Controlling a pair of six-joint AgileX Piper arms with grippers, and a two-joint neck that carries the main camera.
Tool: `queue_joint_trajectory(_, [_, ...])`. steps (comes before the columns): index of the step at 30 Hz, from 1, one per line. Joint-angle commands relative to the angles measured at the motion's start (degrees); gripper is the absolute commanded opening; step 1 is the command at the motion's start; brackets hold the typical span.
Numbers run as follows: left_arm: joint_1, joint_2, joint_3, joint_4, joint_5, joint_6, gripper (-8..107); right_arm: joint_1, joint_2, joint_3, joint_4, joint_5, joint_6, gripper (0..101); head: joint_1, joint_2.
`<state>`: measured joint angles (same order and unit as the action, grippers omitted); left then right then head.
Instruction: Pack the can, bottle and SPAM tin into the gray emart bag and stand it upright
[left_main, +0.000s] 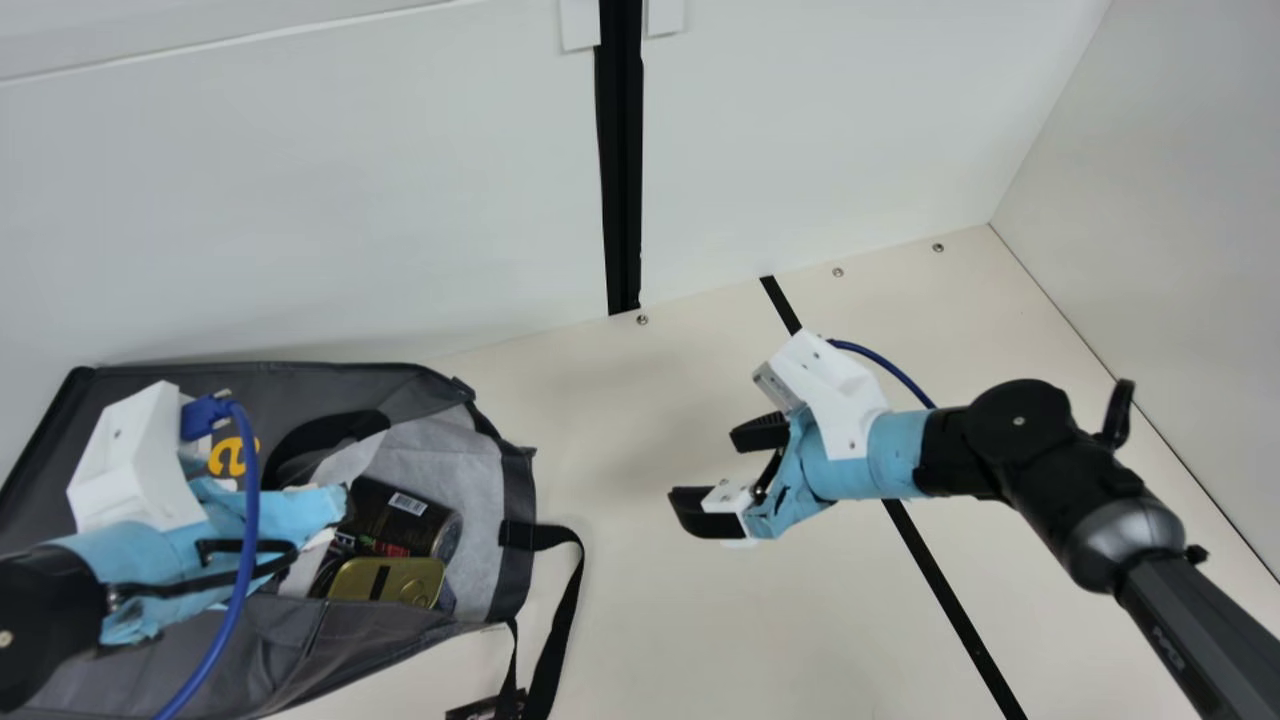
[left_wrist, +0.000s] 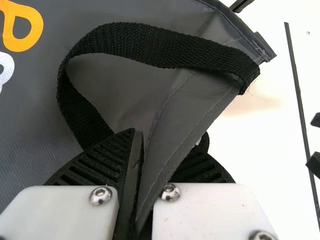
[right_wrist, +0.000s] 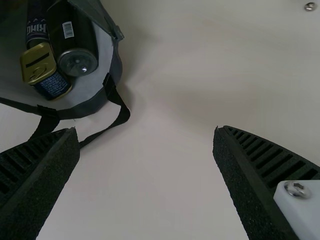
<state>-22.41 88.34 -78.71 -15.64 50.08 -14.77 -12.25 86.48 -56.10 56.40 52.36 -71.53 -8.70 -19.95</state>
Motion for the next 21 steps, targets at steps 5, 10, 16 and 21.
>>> queue_joint_trajectory(5, [0.0, 0.0, 0.0, 0.0, 0.0, 0.0, -8, 3.06, 3.83, -1.16, 2.06, -0.98, -2.28, 95, -1.3, -0.05])
queue_joint_trajectory(10, [0.0, 0.0, 0.0, 0.0, 0.0, 0.0, -8, 6.0, 7.11, -2.69, 3.88, -2.29, -3.49, 95, -1.3, -0.05])
queue_joint_trajectory(16, [0.0, 0.0, 0.0, 0.0, 0.0, 0.0, -8, 9.23, 10.87, -4.9, 6.05, -3.64, -4.36, 95, -1.3, -0.05])
queue_joint_trajectory(21, [0.0, 0.0, 0.0, 0.0, 0.0, 0.0, -8, 11.47, 13.63, -6.76, 7.6, -4.34, -4.83, 95, -1.3, -0.05])
